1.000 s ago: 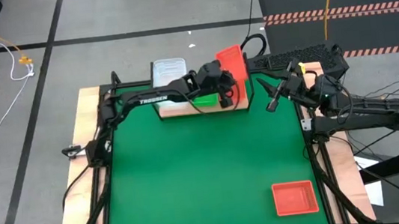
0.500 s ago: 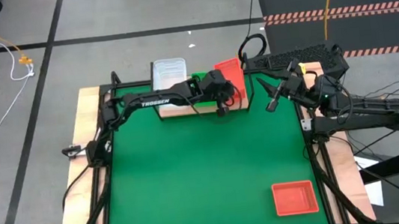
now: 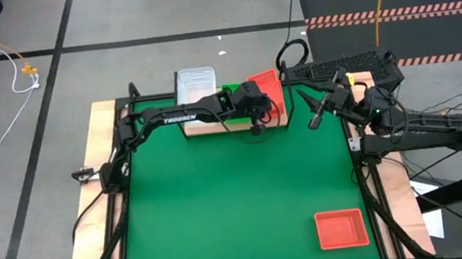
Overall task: Stack baskets on shelf by color
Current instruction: Stack the left orange bin on the top of the other orange bin on the shelf, then stack the orange bin on the top of the other orange bins on the shelf
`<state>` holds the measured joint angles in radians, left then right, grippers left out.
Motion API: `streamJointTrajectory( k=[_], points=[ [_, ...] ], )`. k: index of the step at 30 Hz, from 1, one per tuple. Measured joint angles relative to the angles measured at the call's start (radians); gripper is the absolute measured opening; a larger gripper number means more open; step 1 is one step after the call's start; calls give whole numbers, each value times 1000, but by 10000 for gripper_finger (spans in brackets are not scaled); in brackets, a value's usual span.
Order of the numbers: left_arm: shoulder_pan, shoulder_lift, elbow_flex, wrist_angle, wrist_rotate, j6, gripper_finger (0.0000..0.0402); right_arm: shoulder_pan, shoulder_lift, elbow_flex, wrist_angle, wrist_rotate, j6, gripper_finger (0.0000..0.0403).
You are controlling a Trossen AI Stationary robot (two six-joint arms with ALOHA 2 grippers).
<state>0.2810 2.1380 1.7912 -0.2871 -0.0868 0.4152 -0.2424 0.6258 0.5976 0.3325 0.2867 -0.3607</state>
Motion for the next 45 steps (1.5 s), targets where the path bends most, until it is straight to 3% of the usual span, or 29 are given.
streamJointTrajectory(
  k=[6,13,16,21,27,29,33,38,41,45],
  points=[
    [0,0,0,-3,-11,24,54,0,0,0,-1,0,0,112],
    [0,0,0,-3,-25,16,156,0,0,0,-4,0,0,112],
    [-2,0,0,31,-80,-6,196,0,0,0,-12,0,3,112],
    [-28,-19,0,99,-85,-10,232,0,0,0,-26,0,33,112],
    [-110,-34,-16,116,221,18,218,0,-1,0,-62,-2,104,112],
    [-146,-34,-43,145,275,77,204,2,-2,0,-75,-3,133,112],
    [-215,-34,-129,280,296,222,171,19,-5,2,-104,-8,213,112],
    [-271,-31,-234,525,333,312,138,51,5,56,-223,-154,320,112],
    [-290,-14,-267,646,397,316,126,74,23,69,-269,-185,349,112],
    [-297,25,-271,643,400,351,123,100,69,110,-399,-181,391,112]
  ],
)
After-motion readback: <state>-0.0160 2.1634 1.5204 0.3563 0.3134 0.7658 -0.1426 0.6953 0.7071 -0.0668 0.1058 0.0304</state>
